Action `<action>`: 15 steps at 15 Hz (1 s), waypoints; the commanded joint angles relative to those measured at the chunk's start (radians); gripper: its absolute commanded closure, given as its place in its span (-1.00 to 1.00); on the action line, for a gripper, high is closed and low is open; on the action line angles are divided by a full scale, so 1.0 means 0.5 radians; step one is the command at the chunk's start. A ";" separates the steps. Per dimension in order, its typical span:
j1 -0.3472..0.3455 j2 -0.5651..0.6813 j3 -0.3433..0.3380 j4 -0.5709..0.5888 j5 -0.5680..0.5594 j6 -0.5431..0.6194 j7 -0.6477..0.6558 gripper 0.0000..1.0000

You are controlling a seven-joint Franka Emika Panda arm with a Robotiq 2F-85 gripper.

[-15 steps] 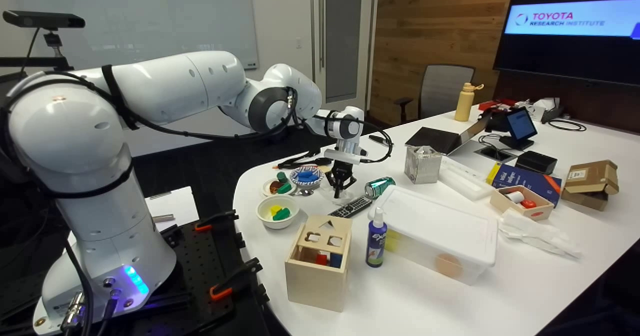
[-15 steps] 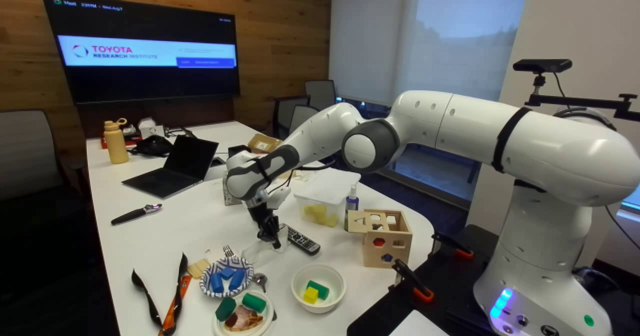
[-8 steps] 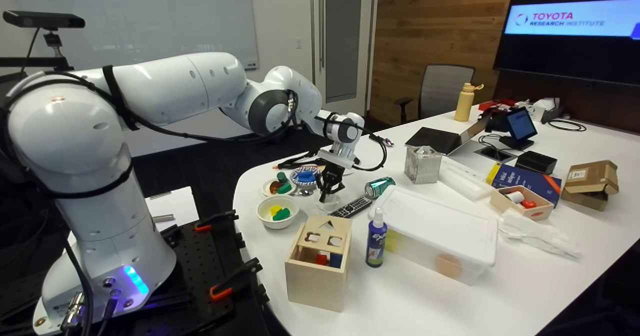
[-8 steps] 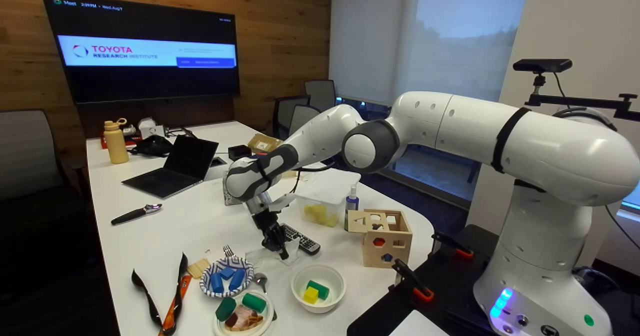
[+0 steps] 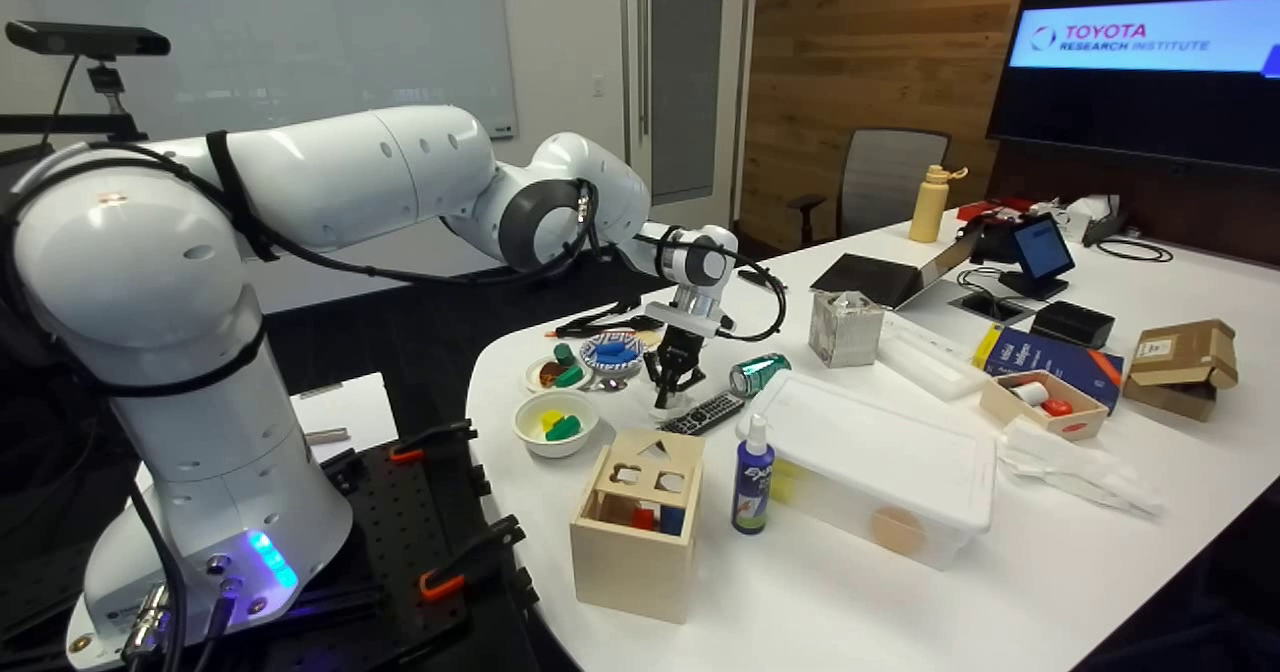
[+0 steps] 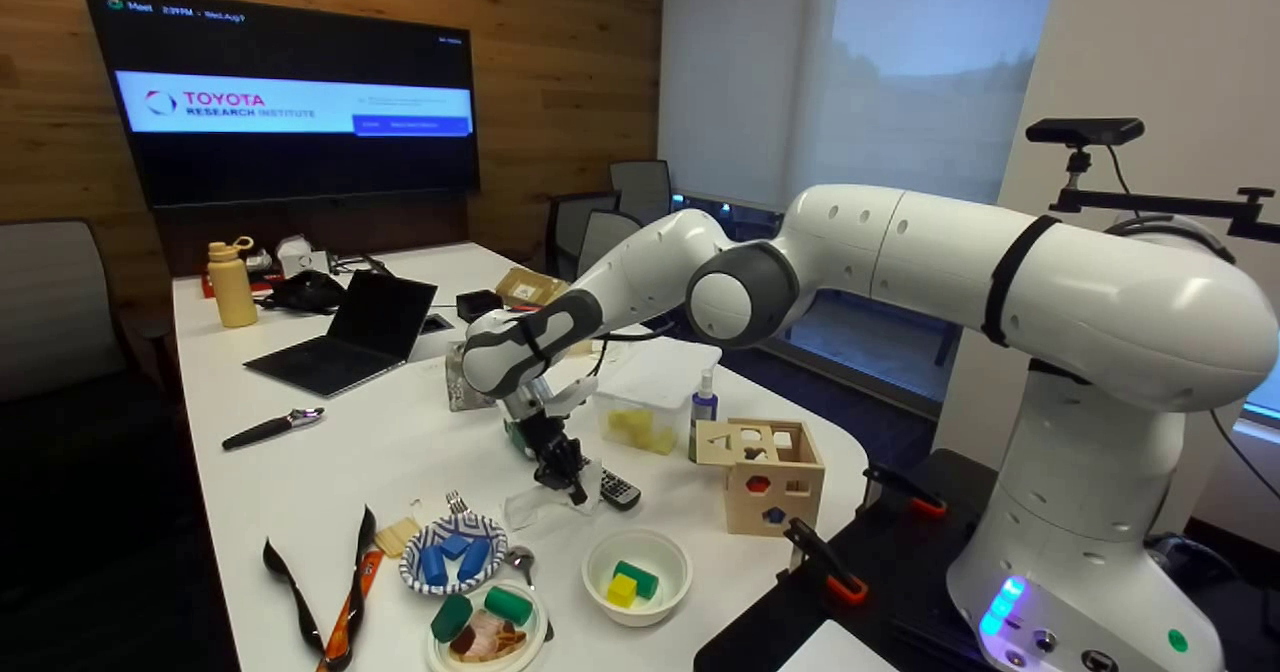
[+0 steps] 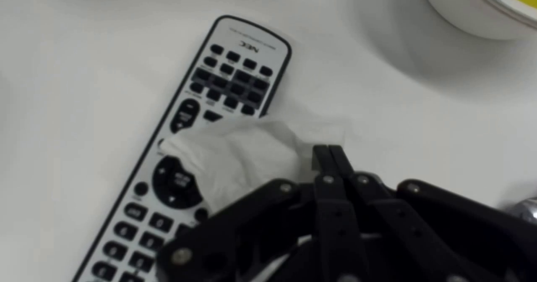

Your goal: Use the napkin to wipe the table

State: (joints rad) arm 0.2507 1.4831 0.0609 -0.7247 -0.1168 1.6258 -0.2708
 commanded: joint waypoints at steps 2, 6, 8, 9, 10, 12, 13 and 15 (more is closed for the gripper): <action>0.029 -0.001 -0.042 0.086 -0.110 -0.003 -0.107 0.99; 0.073 -0.003 -0.071 0.146 -0.232 -0.012 -0.234 0.99; 0.097 -0.004 -0.076 0.157 -0.289 0.007 -0.325 0.99; 0.107 -0.004 -0.073 0.153 -0.304 0.016 -0.369 0.99; 0.118 -0.005 -0.074 0.147 -0.320 0.022 -0.408 0.99; 0.132 -0.004 -0.071 0.132 -0.344 0.039 -0.473 0.99; 0.137 -0.004 -0.068 0.130 -0.349 0.040 -0.498 0.99; 0.136 -0.004 -0.065 0.124 -0.348 0.045 -0.541 0.99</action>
State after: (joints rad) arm 0.3118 1.4810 0.0397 -0.6598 -0.2733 1.6308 -0.4968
